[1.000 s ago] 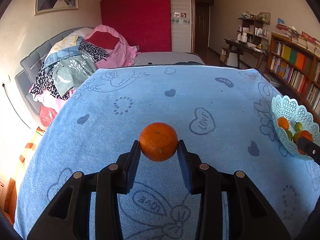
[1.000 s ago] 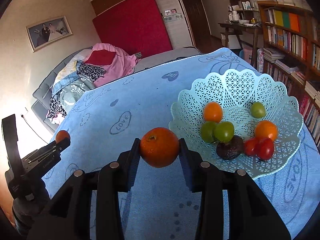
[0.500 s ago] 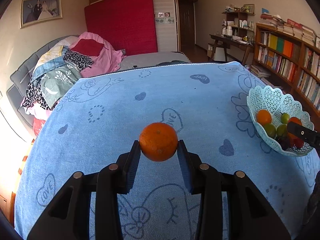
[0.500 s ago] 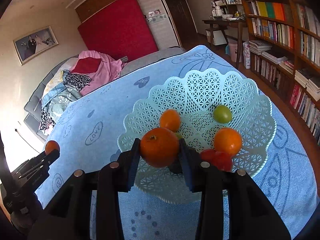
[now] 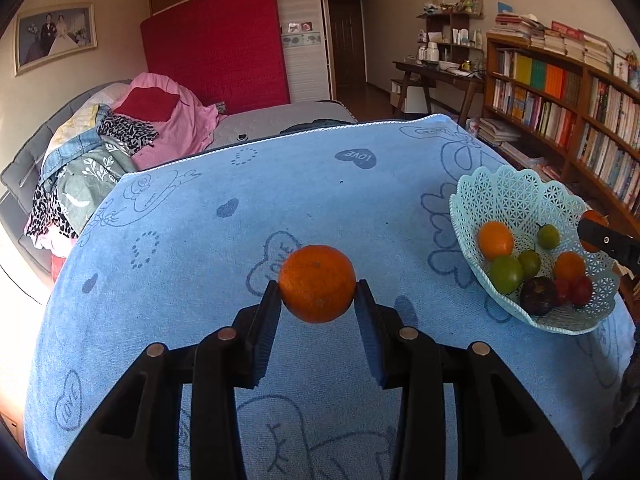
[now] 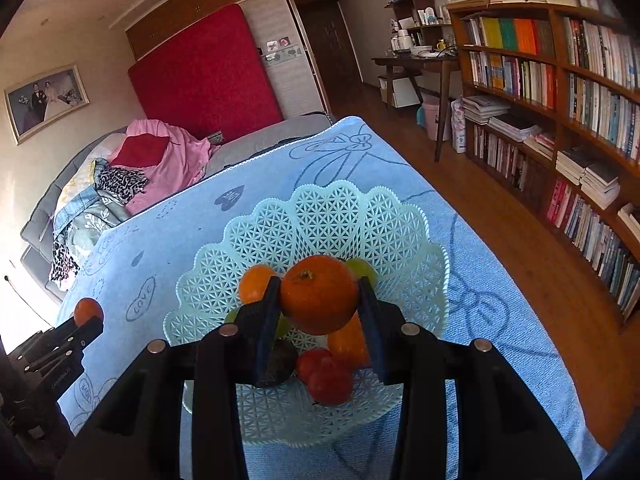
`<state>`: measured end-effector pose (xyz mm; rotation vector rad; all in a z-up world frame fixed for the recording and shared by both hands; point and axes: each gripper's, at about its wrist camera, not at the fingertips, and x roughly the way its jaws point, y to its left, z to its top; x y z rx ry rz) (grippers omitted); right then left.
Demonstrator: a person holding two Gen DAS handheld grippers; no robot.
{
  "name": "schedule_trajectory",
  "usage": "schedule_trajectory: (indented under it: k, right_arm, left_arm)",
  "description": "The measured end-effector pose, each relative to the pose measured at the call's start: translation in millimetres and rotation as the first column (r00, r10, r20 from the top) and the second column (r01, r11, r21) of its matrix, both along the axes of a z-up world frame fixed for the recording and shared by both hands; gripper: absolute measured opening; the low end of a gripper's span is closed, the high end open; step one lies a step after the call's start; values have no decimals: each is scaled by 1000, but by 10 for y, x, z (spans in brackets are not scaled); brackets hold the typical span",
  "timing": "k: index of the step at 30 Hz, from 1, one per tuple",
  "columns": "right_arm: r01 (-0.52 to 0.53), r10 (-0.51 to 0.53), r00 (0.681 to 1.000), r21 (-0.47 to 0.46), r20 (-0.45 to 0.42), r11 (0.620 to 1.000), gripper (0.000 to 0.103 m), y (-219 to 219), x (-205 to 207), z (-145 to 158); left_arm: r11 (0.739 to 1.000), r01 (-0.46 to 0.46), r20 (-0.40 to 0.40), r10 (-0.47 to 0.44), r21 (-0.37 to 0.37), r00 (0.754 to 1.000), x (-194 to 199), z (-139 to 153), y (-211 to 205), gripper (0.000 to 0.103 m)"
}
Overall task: Organize fruits
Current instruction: 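Carry both small oranges into the basket and open both tools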
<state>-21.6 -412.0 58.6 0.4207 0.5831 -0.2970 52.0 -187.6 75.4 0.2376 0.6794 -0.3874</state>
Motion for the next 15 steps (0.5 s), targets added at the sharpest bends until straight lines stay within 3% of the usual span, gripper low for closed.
schedule_trajectory:
  k: [8, 9, 11, 15]
  right_arm:
    - [-8, 8, 1000, 12, 11, 1000, 41, -76, -44, 7]
    - [-7, 7, 1000, 17, 16, 1000, 43, -89, -51, 10]
    - [1, -2, 999, 20, 34, 1000, 57, -112, -89, 36]
    - [10, -10, 998, 9, 64, 1000, 58, -136, -180, 112]
  left_arm:
    - [995, 95, 5, -95, 2, 995, -76, 73, -383, 39]
    - [994, 108, 4, -108, -1, 994, -88, 84, -425, 39]
    - [991, 135, 3, -135, -7, 991, -114, 106, -513, 39]
    - [981, 193, -12, -193, -26, 981, -142, 159, -691, 39]
